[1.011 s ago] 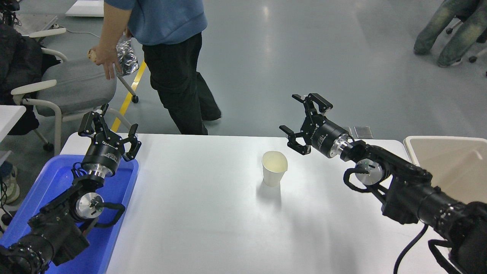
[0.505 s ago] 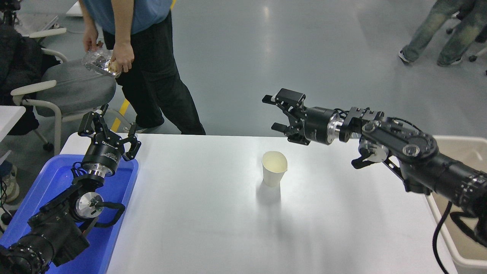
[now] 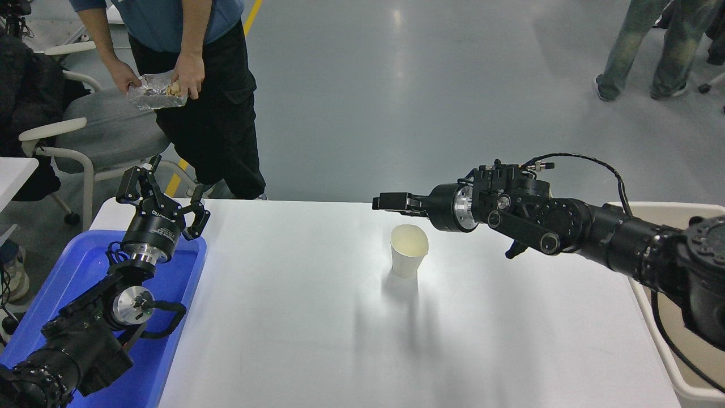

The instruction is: Dispose of the paper cup in the dustbin

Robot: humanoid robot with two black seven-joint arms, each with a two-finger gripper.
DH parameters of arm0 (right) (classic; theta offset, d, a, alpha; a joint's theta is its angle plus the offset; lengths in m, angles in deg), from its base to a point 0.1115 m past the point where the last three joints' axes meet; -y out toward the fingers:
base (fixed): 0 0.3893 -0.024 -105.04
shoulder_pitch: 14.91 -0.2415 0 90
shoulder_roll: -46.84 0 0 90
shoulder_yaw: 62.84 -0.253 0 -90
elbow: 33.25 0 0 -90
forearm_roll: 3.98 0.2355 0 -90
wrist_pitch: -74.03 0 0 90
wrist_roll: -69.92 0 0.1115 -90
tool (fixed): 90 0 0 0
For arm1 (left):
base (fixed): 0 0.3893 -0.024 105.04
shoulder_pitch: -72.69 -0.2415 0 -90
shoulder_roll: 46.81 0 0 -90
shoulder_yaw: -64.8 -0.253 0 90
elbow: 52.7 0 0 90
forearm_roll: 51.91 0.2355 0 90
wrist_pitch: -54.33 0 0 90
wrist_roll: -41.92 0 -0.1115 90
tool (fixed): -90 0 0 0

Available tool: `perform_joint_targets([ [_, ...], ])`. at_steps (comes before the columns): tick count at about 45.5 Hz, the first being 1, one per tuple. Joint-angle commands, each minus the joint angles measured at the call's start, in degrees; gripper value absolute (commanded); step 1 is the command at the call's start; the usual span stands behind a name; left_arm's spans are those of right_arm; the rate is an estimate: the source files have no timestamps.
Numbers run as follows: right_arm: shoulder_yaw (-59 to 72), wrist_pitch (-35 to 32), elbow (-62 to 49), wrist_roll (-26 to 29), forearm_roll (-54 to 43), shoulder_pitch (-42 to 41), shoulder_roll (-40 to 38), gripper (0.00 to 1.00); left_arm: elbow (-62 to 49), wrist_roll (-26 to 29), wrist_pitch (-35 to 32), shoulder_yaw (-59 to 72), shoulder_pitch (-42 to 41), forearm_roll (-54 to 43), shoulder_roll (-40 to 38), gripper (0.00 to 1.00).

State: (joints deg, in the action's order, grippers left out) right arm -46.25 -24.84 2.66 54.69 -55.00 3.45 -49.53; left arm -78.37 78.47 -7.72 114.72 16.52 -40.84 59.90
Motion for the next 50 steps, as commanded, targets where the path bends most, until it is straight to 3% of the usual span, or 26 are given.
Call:
perform_joint_targets([
  [1, 6.6, 3.6, -2.1, -0.2, -2.9, -0.2, 0.4, 1.00, 0.0, 0.0, 0.0, 0.0, 0.0, 0.0, 0.0, 1.00],
  [18, 12.4, 4.3, -9.4, -0.5, -2.9, 4.5, 3.5, 1.00, 0.0, 0.0, 0.0, 0.0, 0.0, 0.0, 0.0, 1.00],
  [34, 15.0, 5.2, -17.5, -4.5, -2.7, 8.4, 6.4, 0.97, 0.0, 0.0, 0.0, 0.0, 0.0, 0.0, 0.1, 1.00],
  [50, 15.0, 5.3, -17.4, -6.0, -2.6, 9.4, 6.4, 0.79, 0.0, 0.0, 0.0, 0.0, 0.0, 0.0, 0.0, 1.00],
])
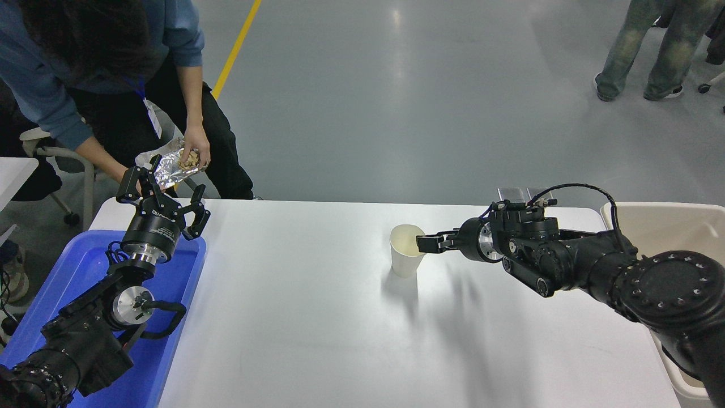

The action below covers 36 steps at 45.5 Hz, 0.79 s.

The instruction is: Dispose of the paper cup in the dustbin

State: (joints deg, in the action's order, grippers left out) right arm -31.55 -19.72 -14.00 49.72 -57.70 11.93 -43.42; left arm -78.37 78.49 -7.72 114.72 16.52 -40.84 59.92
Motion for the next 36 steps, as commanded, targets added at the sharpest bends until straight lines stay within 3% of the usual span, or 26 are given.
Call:
perform_joint_targets([
  [1, 0.3, 0.1, -0.8, -1.2, 0.2, 0.9, 0.3, 0.77, 0.0, 0.0, 0.0, 0.0, 0.0, 0.0, 0.1, 1.00],
  [5, 0.3, 0.1, -0.8, -1.6, 0.3, 1.1, 0.3, 0.65, 0.0, 0.0, 0.0, 0.0, 0.0, 0.0, 0.0, 1.00],
  [9, 0.3, 0.1, -0.8, -1.6, 0.4, 1.1, 0.3, 0.59, 0.0, 0.0, 0.0, 0.0, 0.0, 0.0, 0.1, 1.00],
  [14, 0.3, -0.1, -0.7, -1.6, 0.4, 1.1, 0.3, 0.30, 0.0, 0.0, 0.0, 0.0, 0.0, 0.0, 0.0, 1.00],
  [25, 0.3, -0.5, -0.1, -2.0, 0.4, 0.8, 0.3, 0.00, 0.0, 0.0, 0.0, 0.0, 0.0, 0.0, 0.0, 1.00],
  [36, 0.4, -1.0, -0.1, -3.8, 0.4, 0.2, 0.3, 0.00, 0.0, 0.0, 0.0, 0.0, 0.0, 0.0, 0.0, 1.00],
])
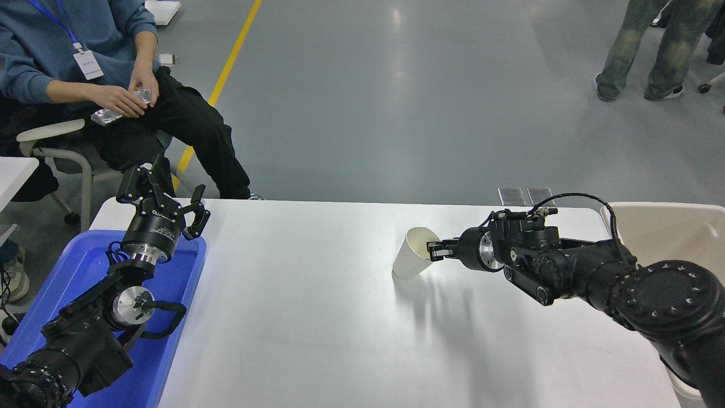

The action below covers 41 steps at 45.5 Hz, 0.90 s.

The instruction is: Dispose of the paper cup in the dustbin

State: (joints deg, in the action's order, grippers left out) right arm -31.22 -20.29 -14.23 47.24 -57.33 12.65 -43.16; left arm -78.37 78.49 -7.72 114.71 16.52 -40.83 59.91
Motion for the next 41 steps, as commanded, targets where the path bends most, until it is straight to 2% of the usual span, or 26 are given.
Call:
perform_joint_targets([
  [1, 0.1, -0.5, 0.1, -1.4, 0.0, -0.5, 0.0, 0.00, 0.0, 0.0, 0.0, 0.0, 0.0, 0.0, 0.1, 1.00],
  [14, -0.2, -3.5, 1.3, -3.9, 0.4, -3.6, -0.3, 0.00, 0.0, 0.0, 0.0, 0.0, 0.0, 0.0, 0.1, 1.00],
  [41, -0.9, -7.2, 27.1, -3.3, 0.6, -23.6, -23.5, 0.00, 0.0, 0.0, 0.0, 0.0, 0.0, 0.0, 0.0, 1.00],
])
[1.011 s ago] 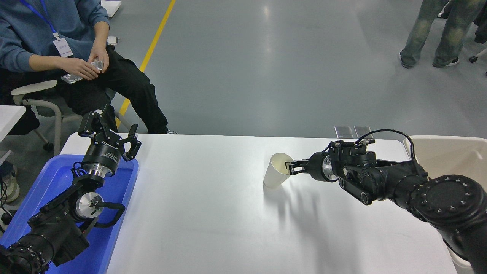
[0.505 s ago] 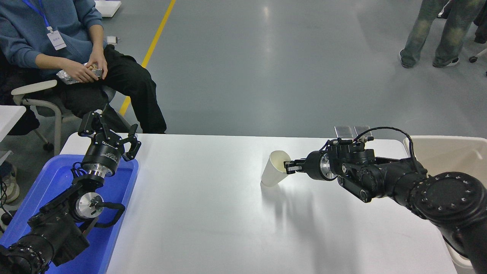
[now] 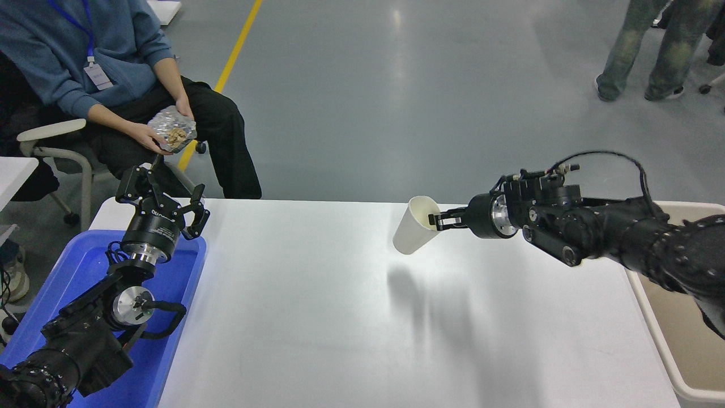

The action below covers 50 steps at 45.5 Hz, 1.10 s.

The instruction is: Dispose of the paper cup in the dustbin

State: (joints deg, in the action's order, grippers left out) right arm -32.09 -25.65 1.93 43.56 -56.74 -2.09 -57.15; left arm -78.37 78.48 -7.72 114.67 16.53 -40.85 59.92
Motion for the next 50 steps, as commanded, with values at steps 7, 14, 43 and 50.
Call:
perform_joint_targets([
  [7, 0.1, -4.3, 16.0, 0.3, 0.0, -14.6, -15.4, 0.00, 0.0, 0.0, 0.0, 0.0, 0.0, 0.0, 0.1, 1.00],
  [14, -0.1, -6.1, 18.0, 0.3, -0.1, -17.4, -21.0, 0.00, 0.0, 0.0, 0.0, 0.0, 0.0, 0.0, 0.1, 1.00],
  [43, -2.2, -6.3, 1.2, -0.4, 27.2, -2.0, -42.7, 0.00, 0.0, 0.0, 0.0, 0.0, 0.0, 0.0, 0.1, 1.00],
  [50, -5.9, -6.4, -10.6, 0.3, 41.0, 11.9, -40.7, 0.00, 0.0, 0.0, 0.0, 0.0, 0.0, 0.0, 0.1, 1.00],
])
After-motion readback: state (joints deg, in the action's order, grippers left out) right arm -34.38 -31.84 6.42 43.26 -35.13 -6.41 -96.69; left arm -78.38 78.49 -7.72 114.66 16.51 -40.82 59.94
